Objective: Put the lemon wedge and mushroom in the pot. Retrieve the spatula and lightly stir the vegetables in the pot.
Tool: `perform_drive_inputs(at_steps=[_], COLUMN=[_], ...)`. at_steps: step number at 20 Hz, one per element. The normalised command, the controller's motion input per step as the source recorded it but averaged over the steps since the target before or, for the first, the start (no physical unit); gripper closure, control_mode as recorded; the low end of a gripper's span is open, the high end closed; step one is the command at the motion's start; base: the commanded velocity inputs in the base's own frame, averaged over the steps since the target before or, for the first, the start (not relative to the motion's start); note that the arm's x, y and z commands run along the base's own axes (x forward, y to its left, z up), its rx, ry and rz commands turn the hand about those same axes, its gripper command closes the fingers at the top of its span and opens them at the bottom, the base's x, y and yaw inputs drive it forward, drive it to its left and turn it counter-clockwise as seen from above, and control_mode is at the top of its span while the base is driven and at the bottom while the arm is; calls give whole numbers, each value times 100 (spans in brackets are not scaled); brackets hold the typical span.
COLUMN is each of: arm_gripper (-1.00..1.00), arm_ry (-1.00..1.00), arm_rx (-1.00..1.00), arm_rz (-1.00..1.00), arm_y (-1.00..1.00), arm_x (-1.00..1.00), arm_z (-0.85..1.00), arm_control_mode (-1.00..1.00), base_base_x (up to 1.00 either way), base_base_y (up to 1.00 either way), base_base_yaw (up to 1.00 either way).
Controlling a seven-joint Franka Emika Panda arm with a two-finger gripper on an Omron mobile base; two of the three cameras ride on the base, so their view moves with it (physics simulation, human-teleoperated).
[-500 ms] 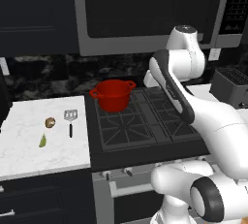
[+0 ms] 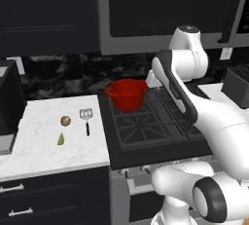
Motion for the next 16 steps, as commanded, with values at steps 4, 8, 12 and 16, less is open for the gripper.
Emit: perform_drive_inputs(at_steps=[4, 8, 12, 16], arm_gripper=[-100, -100, -100, -100], arm_ry=[0, 0, 0, 0], arm_rx=[0, 0, 0, 0], arm_rz=[0, 0, 0, 0], arm_y=[0, 0, 0, 0], arm_x=[0, 0, 0, 0], arm_z=[0, 0, 0, 0], arm_control_mode=[100, 100, 100, 100], base_base_x=[-18, -11, -1, 38], base_base_y=[99, 76, 51, 9], base_base_yaw=[0, 0, 0, 0])
